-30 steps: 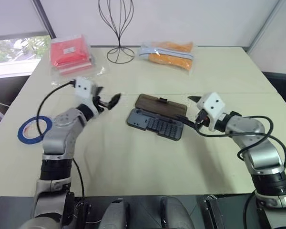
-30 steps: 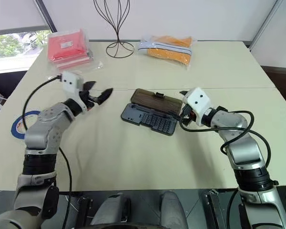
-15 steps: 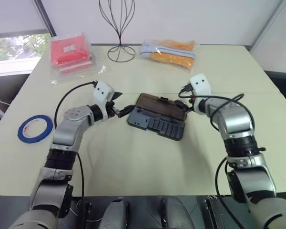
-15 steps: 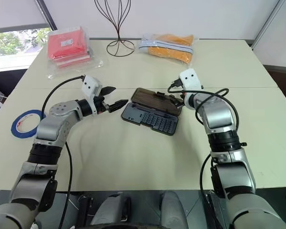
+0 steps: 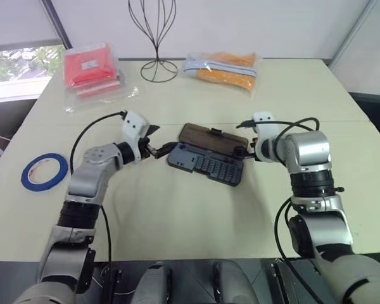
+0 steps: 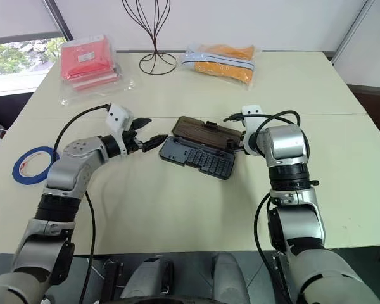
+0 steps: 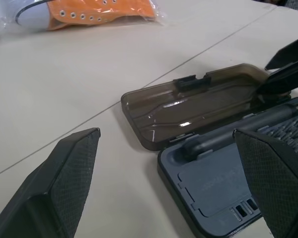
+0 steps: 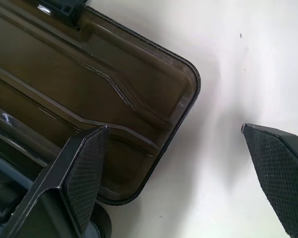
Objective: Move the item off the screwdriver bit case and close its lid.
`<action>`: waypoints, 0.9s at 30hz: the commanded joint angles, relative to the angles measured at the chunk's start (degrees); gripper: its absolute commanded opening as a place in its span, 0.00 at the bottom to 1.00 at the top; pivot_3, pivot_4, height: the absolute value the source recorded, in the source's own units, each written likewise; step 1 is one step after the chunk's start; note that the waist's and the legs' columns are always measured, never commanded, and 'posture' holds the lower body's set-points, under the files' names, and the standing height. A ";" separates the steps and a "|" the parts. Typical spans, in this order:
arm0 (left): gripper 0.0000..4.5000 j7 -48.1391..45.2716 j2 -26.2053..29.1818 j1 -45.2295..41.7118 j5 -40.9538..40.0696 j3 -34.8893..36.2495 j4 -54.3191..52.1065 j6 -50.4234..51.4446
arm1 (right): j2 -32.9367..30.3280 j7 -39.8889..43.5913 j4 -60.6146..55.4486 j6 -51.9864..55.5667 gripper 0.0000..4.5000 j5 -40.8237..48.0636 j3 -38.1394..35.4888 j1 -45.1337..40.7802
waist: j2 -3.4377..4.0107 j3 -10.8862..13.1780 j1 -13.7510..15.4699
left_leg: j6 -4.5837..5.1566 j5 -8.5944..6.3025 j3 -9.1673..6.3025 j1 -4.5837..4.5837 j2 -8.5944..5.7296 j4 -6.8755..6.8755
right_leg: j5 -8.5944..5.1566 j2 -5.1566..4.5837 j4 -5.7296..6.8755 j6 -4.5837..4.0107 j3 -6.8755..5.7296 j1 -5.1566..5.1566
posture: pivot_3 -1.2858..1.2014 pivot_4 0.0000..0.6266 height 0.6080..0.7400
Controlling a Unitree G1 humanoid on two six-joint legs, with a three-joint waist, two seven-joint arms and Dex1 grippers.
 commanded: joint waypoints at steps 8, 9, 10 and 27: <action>1.00 -4.87 3.02 1.80 -5.69 2.49 -7.62 3.04 | 1.12 -1.99 2.91 0.33 0.01 0.61 -0.52 -0.66 | 0.00 -0.03 -0.40 | -0.02 0.01 -0.03 0.01 0.00 0.00 | 0.00 0.00 0.03 0.00 0.00 0.01 | 0.52 0.24 1.00; 1.00 -5.38 3.38 2.08 -6.15 2.44 -8.26 3.64 | 1.14 -2.00 3.00 0.43 0.01 0.72 -0.47 -0.71 | 0.00 -0.03 -0.29 | -0.02 0.01 -0.03 0.01 0.00 0.00 | 0.00 0.00 0.02 0.00 0.00 0.02 | 0.52 0.24 1.00; 1.00 -5.80 3.69 2.32 -6.41 2.36 -8.75 3.94 | 1.18 -2.03 3.17 0.43 0.01 0.78 -0.43 -0.77 | 0.00 -0.03 -0.16 | -0.02 0.02 -0.05 0.01 -0.01 0.00 | 0.00 0.00 0.02 0.00 -0.01 0.04 | 0.52 0.24 1.00; 0.26 -13.20 7.44 6.71 -13.09 2.15 -17.77 8.84 | 1.88 -0.99 -5.15 7.31 0.00 3.52 1.76 0.40 | 0.01 -0.05 -1.22 | -0.02 0.01 -0.08 0.04 0.03 -0.05 | 0.00 0.02 0.02 0.00 -0.01 0.04 | 0.52 0.24 1.00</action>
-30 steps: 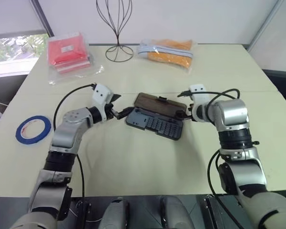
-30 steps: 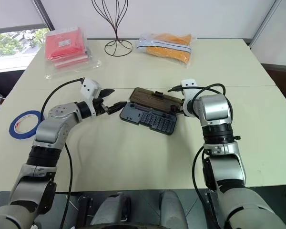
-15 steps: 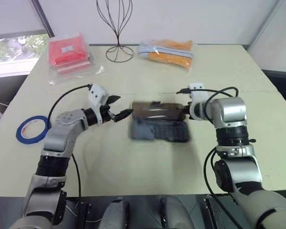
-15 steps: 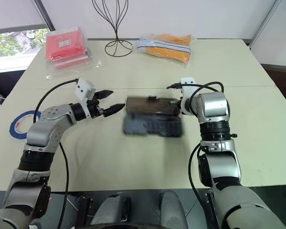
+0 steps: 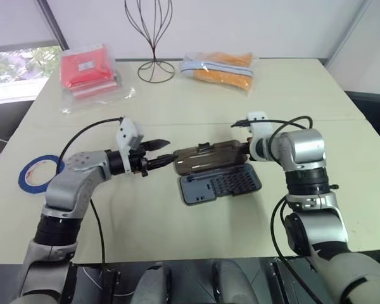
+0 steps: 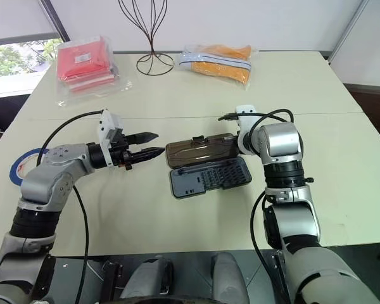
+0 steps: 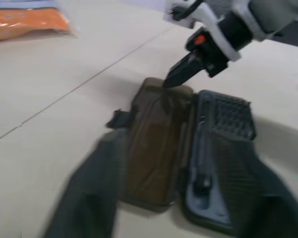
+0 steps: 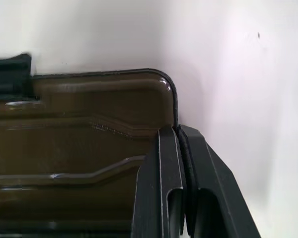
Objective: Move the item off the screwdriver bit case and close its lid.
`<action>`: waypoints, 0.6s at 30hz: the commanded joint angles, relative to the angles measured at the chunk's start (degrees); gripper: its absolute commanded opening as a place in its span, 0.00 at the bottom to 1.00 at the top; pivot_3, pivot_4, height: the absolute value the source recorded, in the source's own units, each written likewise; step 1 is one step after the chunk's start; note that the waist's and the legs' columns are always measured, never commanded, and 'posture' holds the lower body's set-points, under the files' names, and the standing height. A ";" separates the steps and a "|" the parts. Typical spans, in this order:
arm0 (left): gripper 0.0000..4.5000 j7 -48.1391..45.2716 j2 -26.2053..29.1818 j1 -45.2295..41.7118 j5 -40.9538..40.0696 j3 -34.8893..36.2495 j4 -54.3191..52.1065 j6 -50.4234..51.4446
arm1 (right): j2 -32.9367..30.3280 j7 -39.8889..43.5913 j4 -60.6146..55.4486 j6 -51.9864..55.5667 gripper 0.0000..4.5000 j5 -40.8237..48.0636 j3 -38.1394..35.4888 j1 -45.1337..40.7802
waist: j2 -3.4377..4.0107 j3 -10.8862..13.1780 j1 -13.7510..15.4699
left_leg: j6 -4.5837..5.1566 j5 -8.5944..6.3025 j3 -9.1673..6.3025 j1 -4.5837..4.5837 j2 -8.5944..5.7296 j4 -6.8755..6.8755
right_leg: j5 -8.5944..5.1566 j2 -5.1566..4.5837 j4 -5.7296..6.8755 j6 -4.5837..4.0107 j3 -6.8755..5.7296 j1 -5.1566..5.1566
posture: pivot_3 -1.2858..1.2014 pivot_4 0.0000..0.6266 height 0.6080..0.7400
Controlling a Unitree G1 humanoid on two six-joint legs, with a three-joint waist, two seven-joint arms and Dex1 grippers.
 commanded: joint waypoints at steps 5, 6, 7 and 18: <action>0.01 -0.40 1.19 0.70 -3.03 0.75 -4.52 2.34 | 2.32 -0.60 -8.10 8.04 0.00 1.63 -0.57 2.20 | 0.00 0.00 -0.06 | 0.00 0.00 0.00 0.00 0.01 -0.02 | 0.00 0.01 0.00 0.00 0.00 -0.01 | 0.52 0.24 1.00; 0.01 -0.36 1.29 0.75 -3.19 0.73 -4.65 2.50 | 2.66 -0.73 -9.18 8.67 0.00 1.74 -0.64 2.66 | 0.00 0.00 -0.05 | 0.00 0.00 0.00 0.00 0.02 -0.02 | 0.00 0.01 0.00 0.00 0.00 -0.02 | 0.52 0.24 1.00; 0.01 -0.31 1.43 0.69 -3.34 0.69 -4.67 2.70 | 2.99 -0.83 -10.15 9.01 0.00 2.02 -0.68 3.20 | 0.00 0.00 -0.04 | 0.00 0.00 -0.01 0.00 0.02 -0.02 | 0.00 0.01 0.00 0.00 0.00 -0.02 | 0.52 0.24 1.00; 0.01 0.59 2.37 -0.07 -2.98 0.39 -4.60 3.62 | 5.90 -6.10 -16.21 9.25 0.00 6.32 -4.51 8.34 | 0.00 0.00 -0.04 | 0.00 0.00 0.00 0.00 0.02 -0.02 | 0.00 0.02 0.00 0.00 0.01 -0.02 | 0.52 0.24 1.00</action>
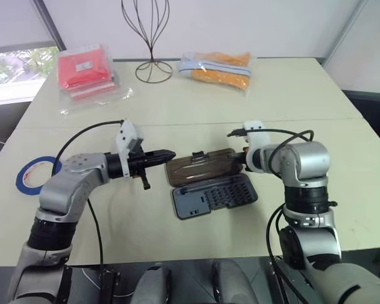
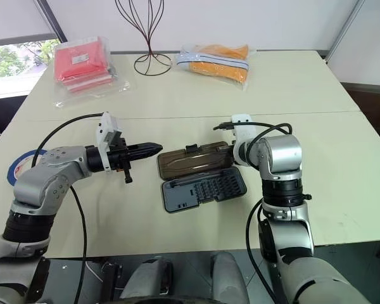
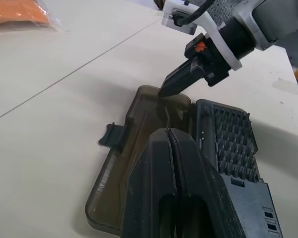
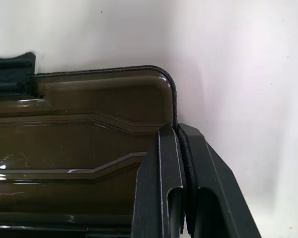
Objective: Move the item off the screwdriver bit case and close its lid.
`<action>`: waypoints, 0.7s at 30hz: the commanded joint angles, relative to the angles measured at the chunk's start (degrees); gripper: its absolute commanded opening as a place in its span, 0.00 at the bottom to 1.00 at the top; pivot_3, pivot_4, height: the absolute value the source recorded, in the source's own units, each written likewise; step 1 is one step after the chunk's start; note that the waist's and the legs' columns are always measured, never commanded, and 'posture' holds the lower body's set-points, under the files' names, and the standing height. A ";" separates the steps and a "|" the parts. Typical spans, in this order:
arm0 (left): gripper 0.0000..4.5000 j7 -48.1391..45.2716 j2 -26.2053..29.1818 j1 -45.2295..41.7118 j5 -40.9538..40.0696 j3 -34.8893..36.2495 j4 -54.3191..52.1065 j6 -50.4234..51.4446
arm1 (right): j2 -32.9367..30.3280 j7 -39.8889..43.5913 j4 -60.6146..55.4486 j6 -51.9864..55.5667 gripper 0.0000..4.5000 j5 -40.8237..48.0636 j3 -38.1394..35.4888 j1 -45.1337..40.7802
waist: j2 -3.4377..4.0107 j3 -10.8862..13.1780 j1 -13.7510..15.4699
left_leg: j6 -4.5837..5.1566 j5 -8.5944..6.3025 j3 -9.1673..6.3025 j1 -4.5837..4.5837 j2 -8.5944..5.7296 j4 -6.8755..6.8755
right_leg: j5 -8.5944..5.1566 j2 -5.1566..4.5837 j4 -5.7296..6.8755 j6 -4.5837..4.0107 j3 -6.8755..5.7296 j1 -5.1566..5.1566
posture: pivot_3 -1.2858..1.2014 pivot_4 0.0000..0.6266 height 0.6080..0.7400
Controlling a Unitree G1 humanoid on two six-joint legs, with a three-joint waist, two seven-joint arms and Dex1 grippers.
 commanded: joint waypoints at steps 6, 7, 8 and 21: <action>0.01 0.34 0.63 -1.21 -0.47 0.46 -1.79 0.19 | 2.43 -7.48 -4.69 1.49 0.00 10.76 -3.80 4.41 | 0.00 0.00 0.01 | 0.00 0.00 0.00 0.00 0.00 0.00 | 0.00 0.00 0.00 0.00 0.00 0.00 | 0.52 0.24 1.00; 0.01 0.34 0.67 -1.25 -0.39 0.44 -1.73 0.14 | 2.28 -8.88 -5.04 1.49 0.00 12.75 -4.06 4.90 | 0.00 0.00 0.00 | 0.00 0.00 0.00 0.00 0.00 0.00 | 0.00 0.00 0.00 0.00 0.00 0.00 | 0.52 0.24 1.00; 0.01 0.32 0.72 -1.33 -0.31 0.44 -1.62 0.08 | 2.03 -10.43 -5.40 1.49 0.00 15.15 -4.24 5.51 | 0.00 0.00 0.00 | 0.00 0.00 0.00 0.00 0.00 0.00 | 0.00 0.00 0.00 0.00 0.00 0.00 | 0.52 0.24 1.00; 0.01 0.56 0.95 -1.73 0.30 0.48 -1.29 -0.49 | -3.82 -45.57 0.03 1.49 0.00 55.35 -8.46 8.49 | 0.00 0.00 0.05 | 0.07 -0.04 0.01 0.00 0.03 0.00 | 0.00 0.00 -0.02 -0.01 0.01 0.01 | 0.52 0.24 1.00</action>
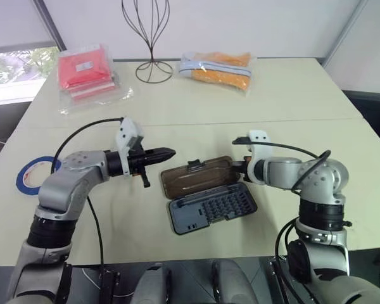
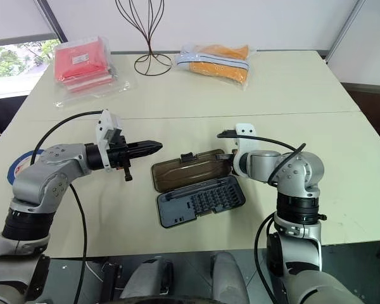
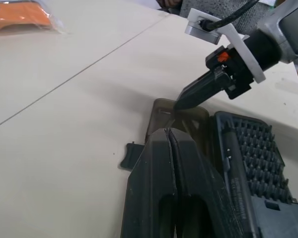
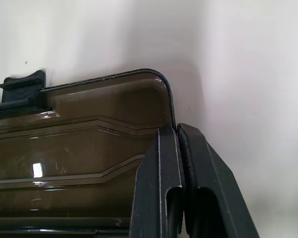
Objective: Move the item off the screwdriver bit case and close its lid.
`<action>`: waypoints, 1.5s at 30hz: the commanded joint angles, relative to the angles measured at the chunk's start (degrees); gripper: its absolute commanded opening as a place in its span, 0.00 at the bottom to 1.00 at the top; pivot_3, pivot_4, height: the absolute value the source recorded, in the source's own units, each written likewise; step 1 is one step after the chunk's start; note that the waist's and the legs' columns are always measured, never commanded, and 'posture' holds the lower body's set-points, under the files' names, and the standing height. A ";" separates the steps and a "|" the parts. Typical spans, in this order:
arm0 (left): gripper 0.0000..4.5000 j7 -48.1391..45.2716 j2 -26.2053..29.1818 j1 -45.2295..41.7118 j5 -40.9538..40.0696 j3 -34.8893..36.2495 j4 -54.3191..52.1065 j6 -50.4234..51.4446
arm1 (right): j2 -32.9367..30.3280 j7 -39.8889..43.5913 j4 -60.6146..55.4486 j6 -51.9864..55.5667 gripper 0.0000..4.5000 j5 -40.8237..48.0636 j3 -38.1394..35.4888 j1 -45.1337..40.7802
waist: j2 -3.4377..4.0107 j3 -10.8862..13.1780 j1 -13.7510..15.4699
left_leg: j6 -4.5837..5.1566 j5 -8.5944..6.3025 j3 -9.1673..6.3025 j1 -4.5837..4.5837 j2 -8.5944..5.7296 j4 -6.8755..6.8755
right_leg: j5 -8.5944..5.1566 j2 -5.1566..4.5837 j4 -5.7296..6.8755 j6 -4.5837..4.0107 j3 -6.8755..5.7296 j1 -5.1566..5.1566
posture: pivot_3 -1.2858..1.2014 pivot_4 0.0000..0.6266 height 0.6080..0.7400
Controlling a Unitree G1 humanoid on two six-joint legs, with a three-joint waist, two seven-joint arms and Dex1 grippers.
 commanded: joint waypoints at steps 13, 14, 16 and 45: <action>0.01 0.22 0.78 -1.27 0.54 0.05 -0.86 -1.56 | -11.43 -49.67 2.50 -18.96 0.00 54.59 8.76 7.74 | -0.02 0.00 0.53 | 0.33 -0.18 -0.03 -0.03 0.01 0.03 | 0.00 -0.05 -0.10 0.00 0.00 0.10 | 0.52 0.24 1.00; 0.01 0.21 0.77 -1.30 0.58 -0.01 -0.79 -1.64 | -12.06 -50.11 1.74 -20.47 0.00 55.04 9.64 8.00 | -0.02 0.00 0.49 | 0.38 -0.21 -0.01 -0.03 0.00 0.04 | 0.00 -0.04 -0.12 0.00 0.00 0.12 | 0.52 0.24 1.00; 0.01 0.15 0.72 -1.33 0.70 -0.13 -0.63 -1.83 | -12.73 -50.29 0.56 -22.67 0.00 55.04 10.81 8.32 | -0.02 0.00 0.39 | 0.40 -0.21 0.01 -0.03 0.00 0.05 | 0.00 -0.02 -0.13 0.00 0.01 0.12 | 0.52 0.24 1.00; 0.00 -0.17 0.08 -1.59 1.32 -1.02 0.30 -3.41 | -22.92 -33.91 -1.07 -24.96 0.13 55.04 20.38 4.34 | -0.01 0.02 0.33 | 0.43 -0.23 0.01 -0.06 0.07 0.05 | -0.01 0.03 -0.44 0.00 0.03 0.11 | 0.52 0.24 1.00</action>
